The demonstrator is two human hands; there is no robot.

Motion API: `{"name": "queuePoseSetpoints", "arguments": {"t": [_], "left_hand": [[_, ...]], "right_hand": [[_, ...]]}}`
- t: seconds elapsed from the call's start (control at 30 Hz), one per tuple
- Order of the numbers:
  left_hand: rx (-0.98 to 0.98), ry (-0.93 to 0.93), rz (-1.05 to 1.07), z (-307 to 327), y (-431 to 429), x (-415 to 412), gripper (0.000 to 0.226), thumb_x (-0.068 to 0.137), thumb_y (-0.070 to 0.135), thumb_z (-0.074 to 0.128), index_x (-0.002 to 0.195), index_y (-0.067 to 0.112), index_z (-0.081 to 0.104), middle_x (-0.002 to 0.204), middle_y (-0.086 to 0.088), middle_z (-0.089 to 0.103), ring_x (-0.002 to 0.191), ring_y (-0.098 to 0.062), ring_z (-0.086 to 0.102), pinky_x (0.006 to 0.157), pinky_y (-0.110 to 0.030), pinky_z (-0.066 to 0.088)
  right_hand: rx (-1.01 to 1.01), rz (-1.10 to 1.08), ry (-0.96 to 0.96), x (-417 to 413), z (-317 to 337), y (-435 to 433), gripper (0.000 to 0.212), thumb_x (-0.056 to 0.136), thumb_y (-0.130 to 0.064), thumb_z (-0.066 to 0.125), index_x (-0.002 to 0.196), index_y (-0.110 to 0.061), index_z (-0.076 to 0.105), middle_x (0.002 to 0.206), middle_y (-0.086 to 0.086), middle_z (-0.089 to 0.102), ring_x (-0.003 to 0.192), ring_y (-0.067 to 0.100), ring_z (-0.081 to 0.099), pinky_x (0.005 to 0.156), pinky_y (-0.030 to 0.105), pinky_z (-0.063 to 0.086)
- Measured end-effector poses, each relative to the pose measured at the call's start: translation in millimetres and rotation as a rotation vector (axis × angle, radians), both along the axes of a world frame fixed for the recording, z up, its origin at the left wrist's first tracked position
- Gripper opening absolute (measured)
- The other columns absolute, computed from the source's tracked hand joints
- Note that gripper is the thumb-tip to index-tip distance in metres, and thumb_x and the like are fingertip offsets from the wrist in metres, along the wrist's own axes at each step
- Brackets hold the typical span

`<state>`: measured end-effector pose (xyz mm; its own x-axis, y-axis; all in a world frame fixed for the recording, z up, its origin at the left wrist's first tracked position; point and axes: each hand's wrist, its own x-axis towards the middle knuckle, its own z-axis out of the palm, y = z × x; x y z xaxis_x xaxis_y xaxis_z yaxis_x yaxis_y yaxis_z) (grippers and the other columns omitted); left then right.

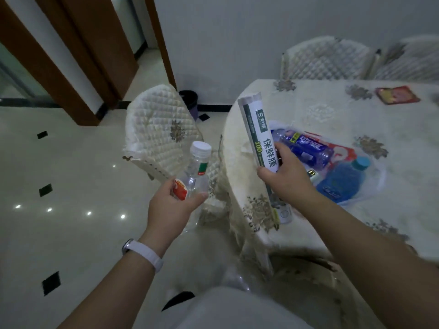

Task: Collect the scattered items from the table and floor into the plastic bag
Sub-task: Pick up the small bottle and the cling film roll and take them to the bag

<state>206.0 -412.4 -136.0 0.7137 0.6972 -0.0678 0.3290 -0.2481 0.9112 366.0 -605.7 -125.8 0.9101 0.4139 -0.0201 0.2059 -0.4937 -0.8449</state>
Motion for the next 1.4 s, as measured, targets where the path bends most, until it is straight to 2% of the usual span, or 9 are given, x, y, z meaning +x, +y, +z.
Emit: {"name": "queuePoseSetpoints", "arguments": {"t": [0.23, 0.4, 0.6, 0.7, 0.87, 1.0, 1.2, 1.3, 1.4], "left_hand": [[-0.064, -0.006, -0.333, -24.2, 38.8, 105.5, 0.04, 0.071, 0.024, 0.087, 0.066, 0.028, 0.047, 0.051, 0.026, 0.051, 0.048, 0.004, 0.046, 0.048, -0.012, 0.034], [-0.165, 0.018, -0.584, -36.6, 72.3, 173.0, 0.033, 0.067, 0.034, 0.088, 0.084, 0.025, 0.061, 0.068, 0.013, 0.062, 0.062, -0.003, 0.056, 0.064, -0.027, 0.046], [-0.197, 0.015, -0.792, -32.1, 67.4, 249.9, 0.037, 0.07, 0.029, 0.087, 0.08, 0.026, 0.051, 0.063, 0.014, 0.051, 0.054, 0.004, 0.049, 0.056, -0.018, 0.036], [-0.194, 0.012, -0.891, -31.7, 47.4, 275.1, 0.032, 0.071, 0.029, 0.086, 0.08, 0.027, 0.055, 0.065, 0.015, 0.054, 0.054, 0.008, 0.05, 0.054, -0.016, 0.035], [-0.22, 0.005, -0.979, -31.4, 3.5, 302.6, 0.037, 0.07, 0.028, 0.087, 0.098, 0.026, 0.064, 0.079, 0.015, 0.065, 0.072, -0.004, 0.06, 0.068, -0.027, 0.046], [-0.142, 0.017, -1.014, -34.3, -24.4, 319.8, 0.046, 0.07, 0.03, 0.087, 0.108, 0.031, 0.061, 0.097, 0.011, 0.07, 0.088, -0.01, 0.067, 0.081, -0.037, 0.055], [-0.072, 0.038, -1.037, -41.1, -45.0, 341.2, 0.042, 0.071, 0.024, 0.087, 0.098, 0.038, 0.058, 0.093, 0.012, 0.069, 0.082, -0.002, 0.065, 0.077, -0.031, 0.053], [-0.077, 0.058, -1.045, -48.3, -47.1, 346.1, 0.042, 0.073, 0.019, 0.085, 0.103, 0.032, 0.059, 0.087, 0.01, 0.067, 0.067, 0.007, 0.06, 0.069, -0.023, 0.047], [-0.078, 0.092, -1.09, -60.0, -48.8, 356.0, 0.046, 0.075, 0.018, 0.084, 0.113, 0.023, 0.06, 0.092, 0.01, 0.068, 0.07, 0.008, 0.061, 0.071, -0.024, 0.048]], "right_hand": [[-0.093, -0.32, 0.041, 33.2, -17.4, -5.8, 0.044, 0.08, -0.024, 0.07, 0.111, -0.042, 0.045, 0.094, -0.018, 0.062, 0.083, 0.004, 0.063, 0.068, 0.031, 0.057], [-0.16, -0.58, 0.051, 40.8, -11.8, 1.7, 0.045, 0.079, -0.027, 0.07, 0.113, -0.044, 0.045, 0.1, -0.014, 0.065, 0.085, 0.006, 0.064, 0.075, 0.037, 0.057], [-0.16, -0.827, 0.049, 27.3, 6.8, 1.8, 0.044, 0.084, -0.027, 0.073, 0.116, -0.04, 0.046, 0.094, -0.026, 0.061, 0.079, -0.013, 0.058, 0.065, 0.016, 0.046], [-0.141, -0.915, 0.03, 19.0, 8.0, -4.5, 0.043, 0.084, -0.025, 0.073, 0.112, -0.04, 0.044, 0.092, -0.026, 0.061, 0.079, -0.017, 0.057, 0.067, 0.018, 0.046], [-0.06, -0.985, 0.007, 24.7, 2.5, -18.0, 0.045, 0.084, -0.024, 0.073, 0.114, -0.037, 0.042, 0.094, -0.027, 0.061, 0.084, -0.014, 0.059, 0.072, 0.024, 0.052], [-0.002, -0.983, -0.008, 45.0, -4.1, -30.7, 0.049, 0.085, -0.025, 0.073, 0.117, -0.039, 0.039, 0.097, -0.031, 0.057, 0.084, -0.022, 0.055, 0.068, 0.009, 0.044], [-0.062, -0.915, 0.058, 78.6, -34.2, -35.1, 0.053, 0.083, -0.035, 0.072, 0.125, -0.036, 0.04, 0.115, -0.015, 0.063, 0.099, 0.006, 0.062, 0.084, 0.037, 0.056], [-0.094, -0.903, 0.091, 86.5, -47.6, -25.5, 0.053, 0.082, -0.035, 0.071, 0.124, -0.038, 0.038, 0.116, -0.013, 0.063, 0.1, 0.01, 0.062, 0.082, 0.041, 0.056], [-0.165, -0.904, 0.081, 95.1, -58.5, -17.5, 0.056, 0.082, -0.032, 0.07, 0.128, -0.031, 0.039, 0.121, -0.008, 0.06, 0.103, 0.014, 0.06, 0.081, 0.042, 0.055]]}}
